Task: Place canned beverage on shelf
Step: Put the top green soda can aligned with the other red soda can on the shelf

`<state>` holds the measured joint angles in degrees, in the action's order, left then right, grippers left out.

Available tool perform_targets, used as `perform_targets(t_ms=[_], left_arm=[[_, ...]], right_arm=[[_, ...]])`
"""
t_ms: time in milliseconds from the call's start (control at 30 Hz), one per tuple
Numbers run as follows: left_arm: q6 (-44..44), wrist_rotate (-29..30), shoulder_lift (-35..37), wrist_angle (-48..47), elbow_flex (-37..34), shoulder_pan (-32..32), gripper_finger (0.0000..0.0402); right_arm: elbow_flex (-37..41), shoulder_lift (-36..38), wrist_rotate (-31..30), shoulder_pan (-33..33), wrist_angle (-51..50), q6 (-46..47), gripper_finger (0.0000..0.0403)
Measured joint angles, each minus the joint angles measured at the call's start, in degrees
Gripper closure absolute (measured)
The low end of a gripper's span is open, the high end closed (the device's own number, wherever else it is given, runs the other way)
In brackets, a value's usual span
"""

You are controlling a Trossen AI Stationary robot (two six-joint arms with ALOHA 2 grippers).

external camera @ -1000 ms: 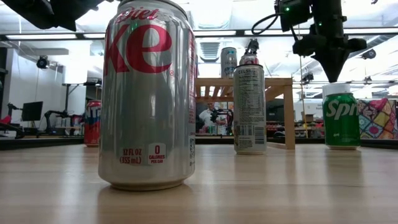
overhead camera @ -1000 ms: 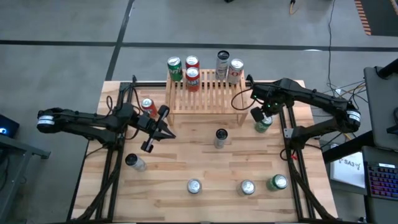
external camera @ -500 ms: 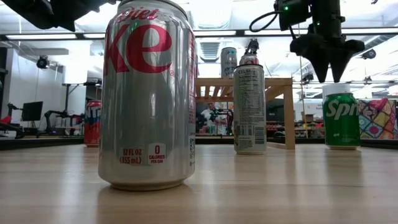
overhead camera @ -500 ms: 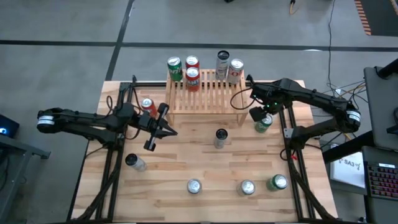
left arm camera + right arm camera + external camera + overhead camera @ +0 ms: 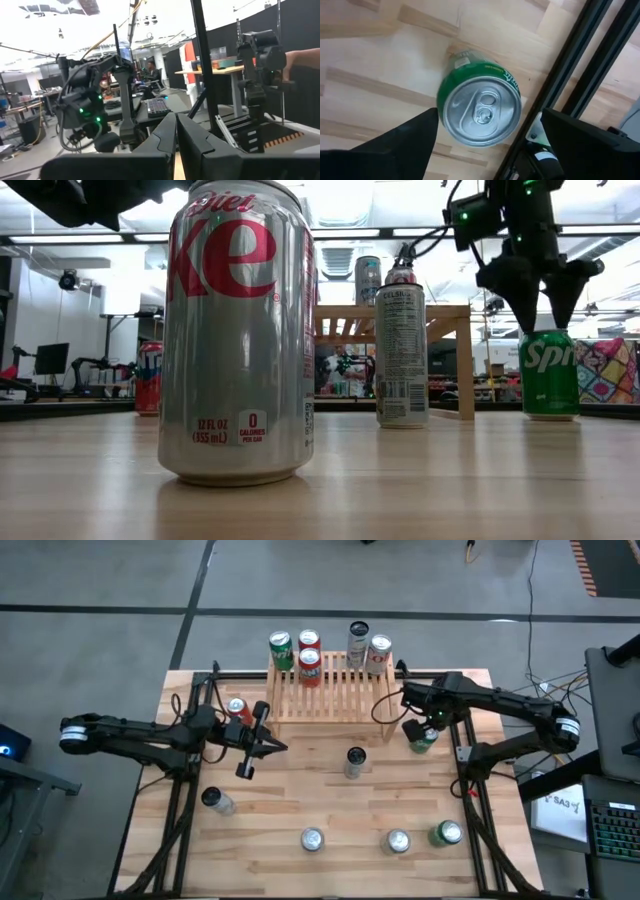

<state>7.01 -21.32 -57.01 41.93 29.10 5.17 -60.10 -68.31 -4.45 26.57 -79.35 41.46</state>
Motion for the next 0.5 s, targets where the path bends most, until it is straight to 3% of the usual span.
perform_targets(t_ms=[500], left_arm=[[0.04, 0.00, 0.00, -0.02, 0.00, 0.00, 0.0401]], right_arm=[[8.37, -0.02, 0.11, -0.02, 9.63, 0.06, 0.0057]])
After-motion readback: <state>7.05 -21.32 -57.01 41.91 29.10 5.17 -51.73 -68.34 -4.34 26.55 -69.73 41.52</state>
